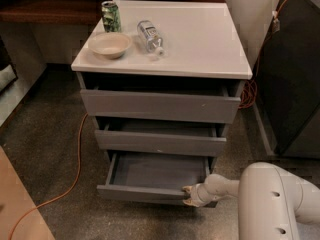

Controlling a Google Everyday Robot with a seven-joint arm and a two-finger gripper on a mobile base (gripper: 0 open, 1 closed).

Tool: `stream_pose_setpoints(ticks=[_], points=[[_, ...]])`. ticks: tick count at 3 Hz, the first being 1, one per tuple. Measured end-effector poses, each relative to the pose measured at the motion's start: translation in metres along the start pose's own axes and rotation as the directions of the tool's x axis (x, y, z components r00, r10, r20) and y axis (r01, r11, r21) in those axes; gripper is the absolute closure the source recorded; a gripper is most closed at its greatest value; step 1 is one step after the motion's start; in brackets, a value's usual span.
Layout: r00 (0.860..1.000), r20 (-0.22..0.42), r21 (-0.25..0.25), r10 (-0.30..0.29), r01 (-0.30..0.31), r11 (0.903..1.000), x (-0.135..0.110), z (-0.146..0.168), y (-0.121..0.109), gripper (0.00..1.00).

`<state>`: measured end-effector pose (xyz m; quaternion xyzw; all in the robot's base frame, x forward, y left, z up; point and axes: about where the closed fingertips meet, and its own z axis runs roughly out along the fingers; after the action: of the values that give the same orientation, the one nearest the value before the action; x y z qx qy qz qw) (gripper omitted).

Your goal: Place blue plastic bottle into bottom drawer

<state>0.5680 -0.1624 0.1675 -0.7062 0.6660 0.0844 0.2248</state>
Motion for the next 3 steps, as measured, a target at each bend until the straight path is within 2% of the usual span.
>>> stream_pose_setpoints(ticks=[1,2,3], points=[[1.000,0.000,0.000,0.000,0.000,1.0000,0.000,0.000,0.000,1.00],[1.000,0.000,0.000,0.000,0.000,1.0000,0.000,0.000,0.000,0.92],[1.000,-0.002,-0.009,-0.004,0.004,1.0000,0.000,0.003,0.015,0.69]])
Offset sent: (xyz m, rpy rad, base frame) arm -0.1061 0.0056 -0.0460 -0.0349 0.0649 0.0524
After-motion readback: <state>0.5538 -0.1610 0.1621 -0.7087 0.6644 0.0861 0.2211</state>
